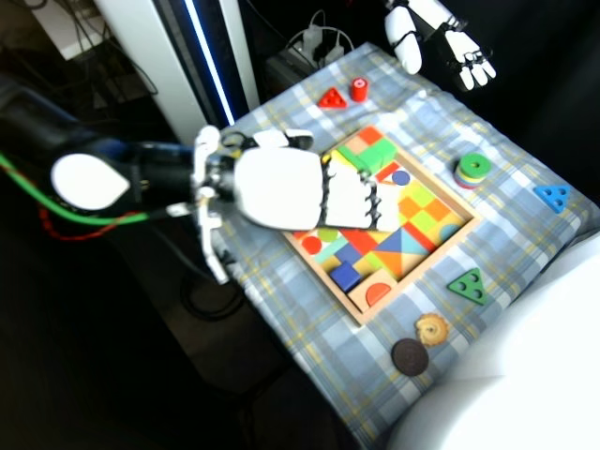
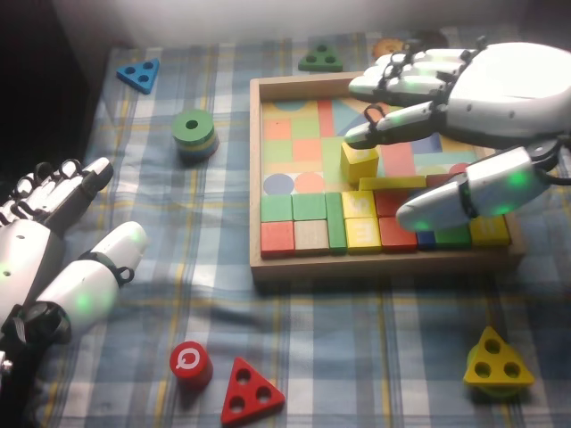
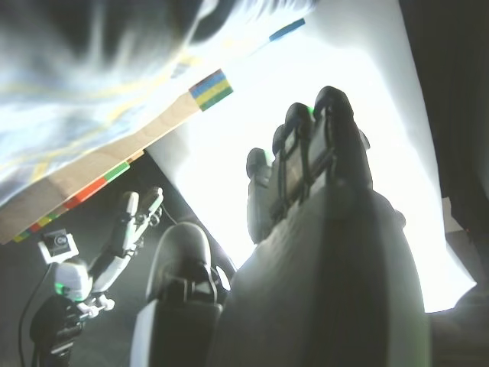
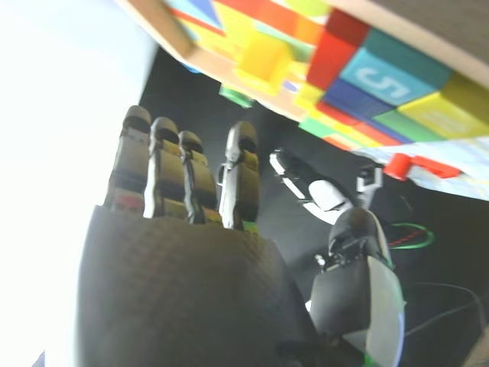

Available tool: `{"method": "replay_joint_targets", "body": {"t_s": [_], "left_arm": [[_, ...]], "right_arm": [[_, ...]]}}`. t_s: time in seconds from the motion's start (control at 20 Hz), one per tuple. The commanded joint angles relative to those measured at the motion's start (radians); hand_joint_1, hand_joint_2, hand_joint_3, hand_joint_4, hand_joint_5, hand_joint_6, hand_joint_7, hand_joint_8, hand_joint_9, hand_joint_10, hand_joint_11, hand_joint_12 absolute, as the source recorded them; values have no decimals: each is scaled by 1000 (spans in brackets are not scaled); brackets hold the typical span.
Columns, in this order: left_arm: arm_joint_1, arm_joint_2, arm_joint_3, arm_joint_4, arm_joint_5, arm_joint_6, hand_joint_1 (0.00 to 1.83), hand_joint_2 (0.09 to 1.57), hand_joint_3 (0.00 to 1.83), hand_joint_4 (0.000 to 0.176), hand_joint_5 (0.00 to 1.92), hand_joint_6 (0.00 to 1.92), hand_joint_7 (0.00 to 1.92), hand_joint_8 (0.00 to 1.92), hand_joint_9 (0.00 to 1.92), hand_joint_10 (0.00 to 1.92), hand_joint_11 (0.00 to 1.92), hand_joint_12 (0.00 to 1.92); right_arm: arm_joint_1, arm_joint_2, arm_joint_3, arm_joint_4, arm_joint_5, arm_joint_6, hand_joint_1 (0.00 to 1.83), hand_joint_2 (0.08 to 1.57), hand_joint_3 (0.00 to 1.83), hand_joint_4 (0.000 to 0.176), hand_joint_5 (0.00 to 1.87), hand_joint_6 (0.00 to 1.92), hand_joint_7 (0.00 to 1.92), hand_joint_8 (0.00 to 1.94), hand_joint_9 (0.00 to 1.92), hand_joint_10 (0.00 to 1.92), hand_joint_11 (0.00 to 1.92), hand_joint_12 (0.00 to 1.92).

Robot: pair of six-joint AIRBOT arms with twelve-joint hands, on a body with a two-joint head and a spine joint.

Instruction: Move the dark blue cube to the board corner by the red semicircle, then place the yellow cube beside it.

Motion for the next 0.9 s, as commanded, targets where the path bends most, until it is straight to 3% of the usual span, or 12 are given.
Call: {"method": "replay_joint_targets", "body": {"t_s": [0.0, 0.05, 0.2, 0.25, 0.3, 0.4, 0.45, 0.5, 0.55, 0.65, 0.75, 0.85], "left_arm": [[-5, 4, 5, 48, -106, -5, 42, 1369, 0, 56, 278, 2, 154, 3, 137, 3, 6, 19], [-5, 3, 5, 48, -106, -5, 34, 1368, 0, 60, 275, 0, 151, 1, 134, 2, 4, 20], [-5, 3, 4, 48, -106, -5, 33, 1374, 1, 52, 274, 1, 156, 2, 140, 2, 5, 33], [-5, 3, 4, 49, -106, -5, 48, 1373, 0, 59, 268, 0, 152, 0, 135, 0, 0, 37], [-5, 3, 4, 49, -106, -5, 70, 1375, 0, 49, 275, 2, 155, 1, 138, 2, 0, 45], [-5, 3, 4, 50, -106, -5, 71, 1371, 0, 58, 274, 2, 153, 0, 136, 0, 1, 50], [-6, 3, 4, 50, -106, -5, 47, 1373, 1, 63, 257, 0, 142, 0, 127, 0, 0, 42], [-6, 3, 3, 49, -106, -5, 72, 1372, 0, 54, 261, 2, 140, 0, 125, 0, 0, 24], [-6, 3, 3, 49, -107, -5, 68, 1370, 0, 64, 251, 1, 133, 0, 118, 0, 0, 4], [-5, 3, 3, 49, -107, -5, 63, 1367, 0, 63, 253, 2, 136, 2, 118, 1, 6, 3], [-6, 3, 4, 49, -105, -5, 89, 1366, 0, 52, 268, 6, 146, 4, 127, 4, 17, 10], [-5, 2, 3, 49, -104, -5, 71, 1362, 0, 48, 276, 6, 141, 1, 119, 2, 10, 9]], "right_arm": [[12, -3, 8, 33, 89, 9, 0, 960, 0, 107, 376, 12, 0, 0, 0, 0, 0, 0], [10, -10, 12, 26, 84, 12, 0, 962, 0, 113, 383, 13, 0, 0, 0, 0, 0, 0], [4, -37, 43, 6, 74, 45, 0, 946, 0, 85, 394, 14, 0, 0, 0, 0, 0, 0], [3, -43, 51, 0, 68, 51, 0, 949, 0, 101, 379, 6, 0, 0, 0, 0, 0, 0], [0, -49, 60, -8, 52, 51, 0, 958, 0, 102, 388, 9, 0, 0, 0, 0, 0, 0], [-5, -57, 74, -16, 29, 51, 0, 951, 0, 108, 392, 10, 0, 0, 0, 0, 0, 0], [-12, -59, 79, -17, 20, 51, 0, 950, 0, 144, 369, 0, 0, 0, 0, 0, 0, 0], [-17, -60, 84, -24, 7, 51, 0, 952, 0, 144, 369, 1, 0, 0, 0, 0, 0, 0], [-17, -59, 85, -36, -8, 51, 0, 965, 0, 137, 373, 3, 0, 0, 0, 0, 0, 0], [-17, -41, 84, -59, -37, 51, 0, 959, 0, 107, 375, 3, 0, 0, 0, 0, 0, 0], [-17, -10, 83, -58, -58, 51, 0, 970, 0, 117, 381, 5, 0, 0, 0, 0, 0, 0], [-17, 3, 96, -51, -79, 51, 0, 974, 0, 138, 349, 0, 0, 0, 0, 0, 0, 0]]}}
